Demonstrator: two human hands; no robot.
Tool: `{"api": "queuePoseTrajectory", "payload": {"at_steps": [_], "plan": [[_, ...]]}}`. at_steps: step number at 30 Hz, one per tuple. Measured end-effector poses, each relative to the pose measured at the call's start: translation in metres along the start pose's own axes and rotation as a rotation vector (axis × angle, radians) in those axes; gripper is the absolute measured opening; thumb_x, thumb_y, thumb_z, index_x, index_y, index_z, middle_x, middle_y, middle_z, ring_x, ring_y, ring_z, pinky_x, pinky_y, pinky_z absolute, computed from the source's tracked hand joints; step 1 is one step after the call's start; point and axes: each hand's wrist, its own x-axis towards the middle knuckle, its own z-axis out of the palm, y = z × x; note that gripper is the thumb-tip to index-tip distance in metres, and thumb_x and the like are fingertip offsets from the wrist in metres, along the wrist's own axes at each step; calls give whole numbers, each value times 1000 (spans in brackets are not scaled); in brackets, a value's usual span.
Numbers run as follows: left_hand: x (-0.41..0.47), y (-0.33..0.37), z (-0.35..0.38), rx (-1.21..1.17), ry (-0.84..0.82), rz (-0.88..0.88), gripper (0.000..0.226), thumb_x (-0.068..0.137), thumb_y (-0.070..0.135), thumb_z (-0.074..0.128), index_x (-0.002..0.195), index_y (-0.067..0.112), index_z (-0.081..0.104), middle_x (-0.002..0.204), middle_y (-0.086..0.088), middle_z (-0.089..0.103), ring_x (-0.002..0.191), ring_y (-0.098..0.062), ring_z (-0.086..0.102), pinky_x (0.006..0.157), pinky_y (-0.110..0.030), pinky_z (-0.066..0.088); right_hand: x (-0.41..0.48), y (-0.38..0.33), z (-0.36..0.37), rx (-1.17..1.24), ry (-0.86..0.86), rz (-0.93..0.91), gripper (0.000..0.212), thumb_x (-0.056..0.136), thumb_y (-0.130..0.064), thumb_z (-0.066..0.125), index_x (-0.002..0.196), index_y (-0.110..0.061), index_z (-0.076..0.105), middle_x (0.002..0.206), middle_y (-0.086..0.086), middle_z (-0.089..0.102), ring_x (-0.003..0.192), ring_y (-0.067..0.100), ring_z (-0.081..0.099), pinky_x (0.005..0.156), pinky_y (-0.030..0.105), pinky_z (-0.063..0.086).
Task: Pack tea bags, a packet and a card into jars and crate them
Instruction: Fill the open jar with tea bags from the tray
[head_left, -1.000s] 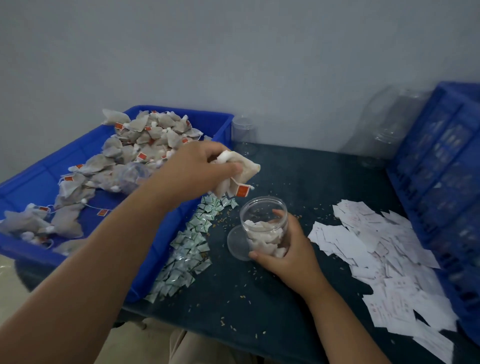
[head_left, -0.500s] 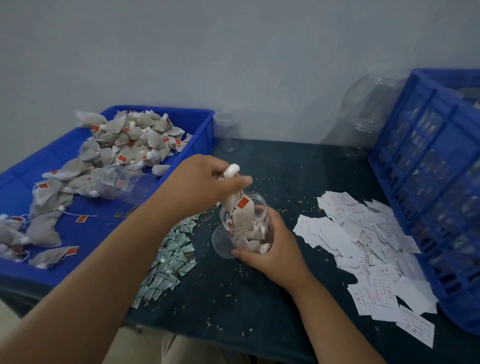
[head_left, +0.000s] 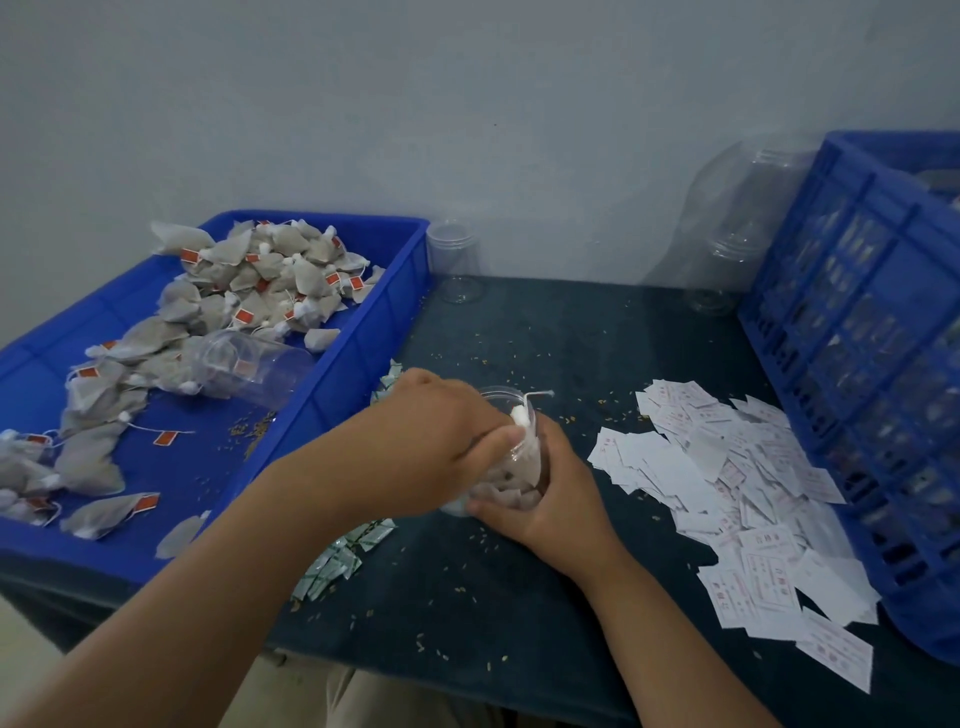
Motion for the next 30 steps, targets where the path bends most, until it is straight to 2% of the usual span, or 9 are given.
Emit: {"api": "queuePoseTrajectory", "payload": {"at_steps": [3,5,8,12,16,20,25,28,30], "plan": [[-2,-3,3,-101,-20,62,40,108,45,47,83,19,66,77,3,61,76,-12,56,79,-26,35,-2,1,1,9,-6,-2,84,70,-31,102,137,-50,56,128,-11,76,112,14,78,88,34,67],[-4,-9,9,-63,34,98,40,99,59,57,102,22,72,99,9,64,90,-8,58,88,-27,43,-1,2,2,0,-7,0,88,71,-30,100,144,-45,54,130,-12,76,116,10,76,93,31,64],[-7,-11,18,-57,187,50,70,84,71,66,138,29,56,129,14,55,113,-3,52,102,-25,44,1,4,1,-38,1,-7,83,75,-27,95,146,-40,55,131,-13,75,118,10,75,98,39,63],[-9,-8,25,65,242,104,67,87,76,46,130,29,67,127,12,69,120,-11,61,110,-31,34,0,0,0,-59,20,-37,75,72,-34,94,134,-55,57,126,-17,76,113,6,76,91,25,62],[0,-9,28,82,147,63,62,93,75,34,125,33,66,119,15,69,113,-6,61,123,-30,14,0,3,3,-13,-1,-4,77,73,-34,98,138,-48,59,132,-11,75,119,15,75,95,44,64],[9,0,33,130,113,32,68,88,86,36,107,29,66,113,15,59,107,-12,49,113,-41,33,1,8,1,-123,-3,-15,76,73,-36,90,137,-57,55,119,-15,77,105,12,77,85,47,66],[14,9,33,119,108,-21,68,84,85,47,119,28,60,121,14,57,111,-10,50,111,-38,29,3,6,-2,-126,-14,-2,78,74,-36,92,137,-60,53,123,-17,75,109,10,76,91,51,65],[5,3,27,-54,130,-53,71,83,78,57,134,28,55,132,13,51,116,-7,48,110,-30,33,2,3,-1,-94,19,-7,73,73,-38,90,137,-49,57,126,-15,76,113,10,75,93,44,63],[0,2,25,53,185,-59,79,78,83,47,136,30,58,134,11,47,123,-11,45,109,-30,30,1,1,-1,-60,22,-5,74,73,-36,90,139,-43,58,128,-14,75,115,10,75,94,37,62]]}}
